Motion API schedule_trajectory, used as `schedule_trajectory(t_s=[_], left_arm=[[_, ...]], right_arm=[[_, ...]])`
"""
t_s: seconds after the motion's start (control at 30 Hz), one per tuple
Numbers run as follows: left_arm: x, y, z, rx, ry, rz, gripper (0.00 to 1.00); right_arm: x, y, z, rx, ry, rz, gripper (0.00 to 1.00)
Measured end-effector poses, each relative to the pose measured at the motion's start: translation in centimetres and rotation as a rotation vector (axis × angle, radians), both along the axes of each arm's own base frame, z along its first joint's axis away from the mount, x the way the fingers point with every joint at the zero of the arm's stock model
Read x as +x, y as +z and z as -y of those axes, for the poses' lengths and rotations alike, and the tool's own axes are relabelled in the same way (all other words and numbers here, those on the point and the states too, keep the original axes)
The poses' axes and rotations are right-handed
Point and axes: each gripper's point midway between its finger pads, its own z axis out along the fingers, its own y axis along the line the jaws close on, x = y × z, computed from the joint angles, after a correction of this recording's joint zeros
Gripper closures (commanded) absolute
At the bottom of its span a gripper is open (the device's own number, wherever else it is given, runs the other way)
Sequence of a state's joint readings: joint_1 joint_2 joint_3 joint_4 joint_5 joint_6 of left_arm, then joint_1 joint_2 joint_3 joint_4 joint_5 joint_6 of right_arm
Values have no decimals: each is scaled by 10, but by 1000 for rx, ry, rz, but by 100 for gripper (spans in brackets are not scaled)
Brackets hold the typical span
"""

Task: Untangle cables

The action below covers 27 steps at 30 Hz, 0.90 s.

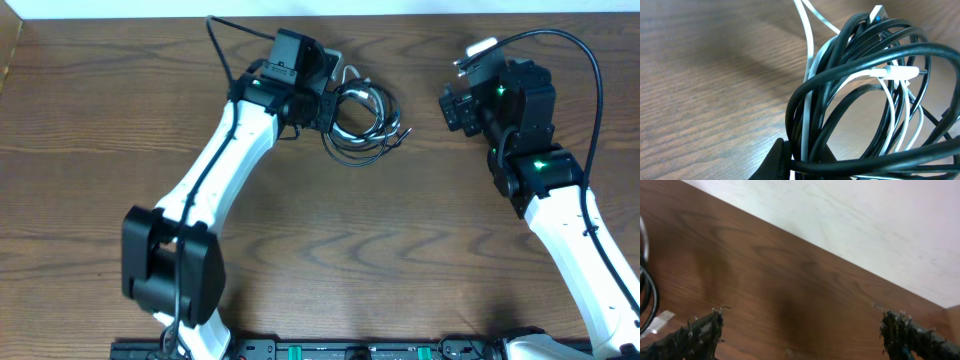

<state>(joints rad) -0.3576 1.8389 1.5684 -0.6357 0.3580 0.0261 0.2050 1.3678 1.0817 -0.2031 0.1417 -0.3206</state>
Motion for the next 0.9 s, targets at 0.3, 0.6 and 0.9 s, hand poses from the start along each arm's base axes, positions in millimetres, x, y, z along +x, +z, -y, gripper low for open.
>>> schedule_trajectory(t_s=[0.3,0.6,0.9], left_arm=[[-7,14,2,-26,-14,7,93],[-8,14,2,-28,-16,6,92],[-8,15,3,-34,-21,4,92]], right_arm=[[-15,-12,-44,179,166,-92,7],[-24,21,-83,316,336,-124,7],[-16,15,-97,360,383,-190,10]])
